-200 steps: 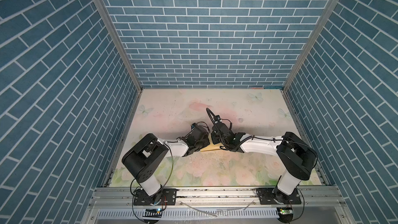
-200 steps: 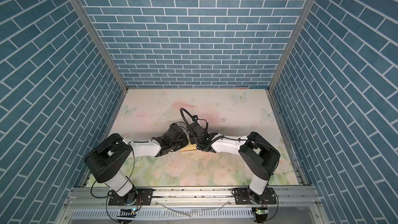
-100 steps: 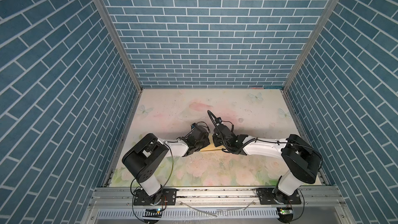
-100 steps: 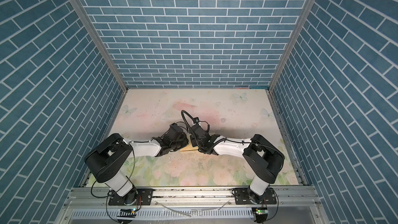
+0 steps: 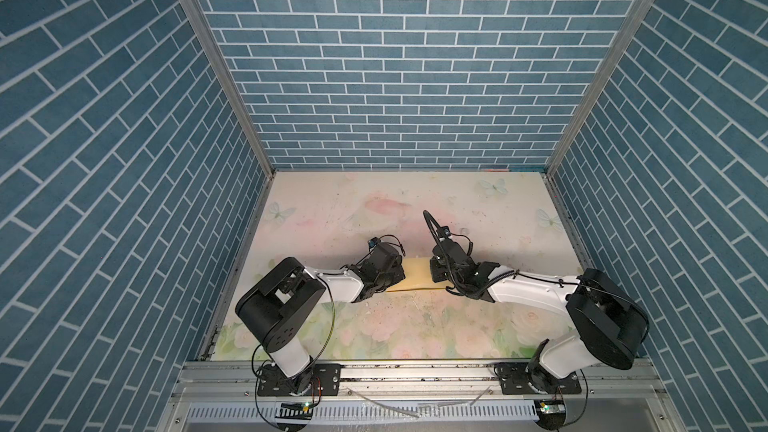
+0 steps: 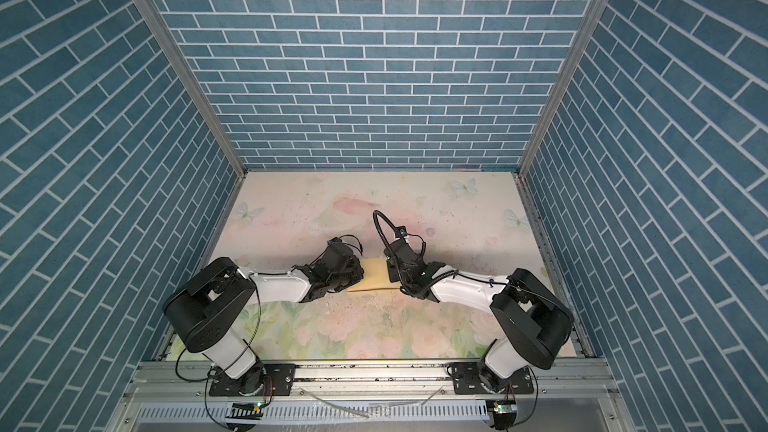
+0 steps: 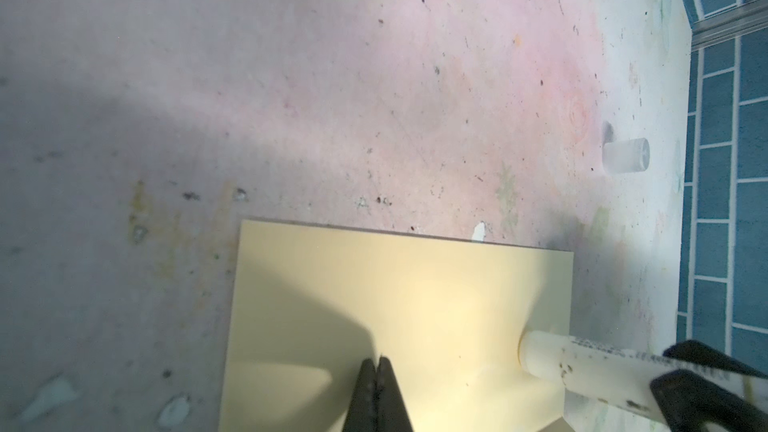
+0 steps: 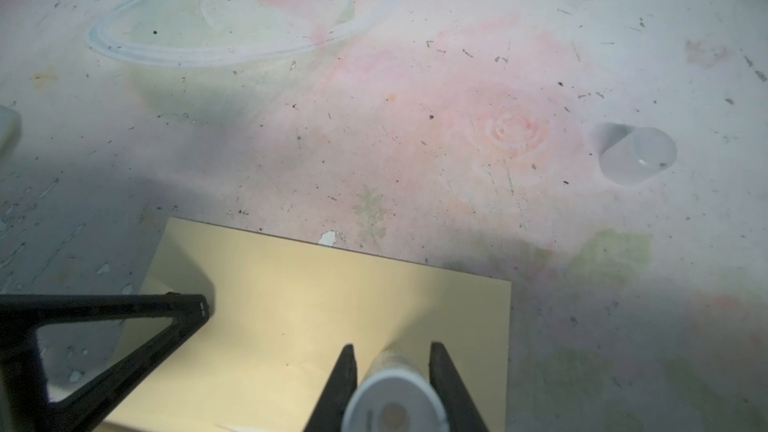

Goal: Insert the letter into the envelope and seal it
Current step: 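Rub the white glue stick along the envelope flap with the right gripper, then lift the glue stick off the flap with the right while the left releases the envelope, then raise both grippers and close the left gripper on the glue stick held by the right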

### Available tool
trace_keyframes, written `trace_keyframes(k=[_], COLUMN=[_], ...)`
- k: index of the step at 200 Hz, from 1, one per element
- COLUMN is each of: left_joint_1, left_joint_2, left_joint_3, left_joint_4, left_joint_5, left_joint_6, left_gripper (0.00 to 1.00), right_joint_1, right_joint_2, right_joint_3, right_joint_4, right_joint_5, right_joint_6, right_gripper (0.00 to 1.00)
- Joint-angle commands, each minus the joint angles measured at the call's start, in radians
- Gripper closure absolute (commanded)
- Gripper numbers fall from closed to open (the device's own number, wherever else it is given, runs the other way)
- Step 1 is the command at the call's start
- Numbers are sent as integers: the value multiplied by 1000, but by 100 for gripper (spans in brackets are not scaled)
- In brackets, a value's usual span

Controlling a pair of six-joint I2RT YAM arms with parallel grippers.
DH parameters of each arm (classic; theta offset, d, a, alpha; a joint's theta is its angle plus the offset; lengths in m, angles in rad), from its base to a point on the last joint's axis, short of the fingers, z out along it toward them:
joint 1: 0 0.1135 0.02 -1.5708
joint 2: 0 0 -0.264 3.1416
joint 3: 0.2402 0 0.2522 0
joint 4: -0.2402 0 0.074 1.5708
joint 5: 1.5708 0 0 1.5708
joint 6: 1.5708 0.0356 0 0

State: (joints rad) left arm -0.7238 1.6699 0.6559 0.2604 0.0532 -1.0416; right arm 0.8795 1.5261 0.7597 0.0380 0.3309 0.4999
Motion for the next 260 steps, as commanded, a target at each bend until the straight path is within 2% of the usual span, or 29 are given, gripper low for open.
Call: trace_keyframes(k=[1,55,113,135,152,181,200,222,260], left_joint_1=[8,7,7,9,12,34,47,53,52], left_joint_2=[32,-30,-125,-225,-310,-418,-448,-458,-412], left_joint_3=[-36,0,87,137,178,235,261,254,249], left_joint_4=[-165,-199,-226,-248,-260,-228,-192,-95,95], left_joint_5=[-19,-36,-41,-70,-84,-44,-8,30,103], left_joint_6=[15,53,109,126,116,4,-118,-296,-588], left_gripper=[100,100,100,89,72,41,30,25,24], right_joint_1=[-13,-47,-100,-119,-129,-131,-131,-132,-131], right_joint_2=[-13,-166,-283,-333,-360,-376,-369,-348,-280], right_joint_3=[12,5,-48,-68,-74,-71,-61,-53,-25], right_joint_4=[-25,170,251,318,375,489,560,659,808], right_joint_5=[18,-26,-81,-95,-101,-113,-129,-152,-204], right_joint_6=[-14,-5,10,20,17,-21,-53,-77,-103], right_gripper=[100,100,100,100,100,100,100,100,100])
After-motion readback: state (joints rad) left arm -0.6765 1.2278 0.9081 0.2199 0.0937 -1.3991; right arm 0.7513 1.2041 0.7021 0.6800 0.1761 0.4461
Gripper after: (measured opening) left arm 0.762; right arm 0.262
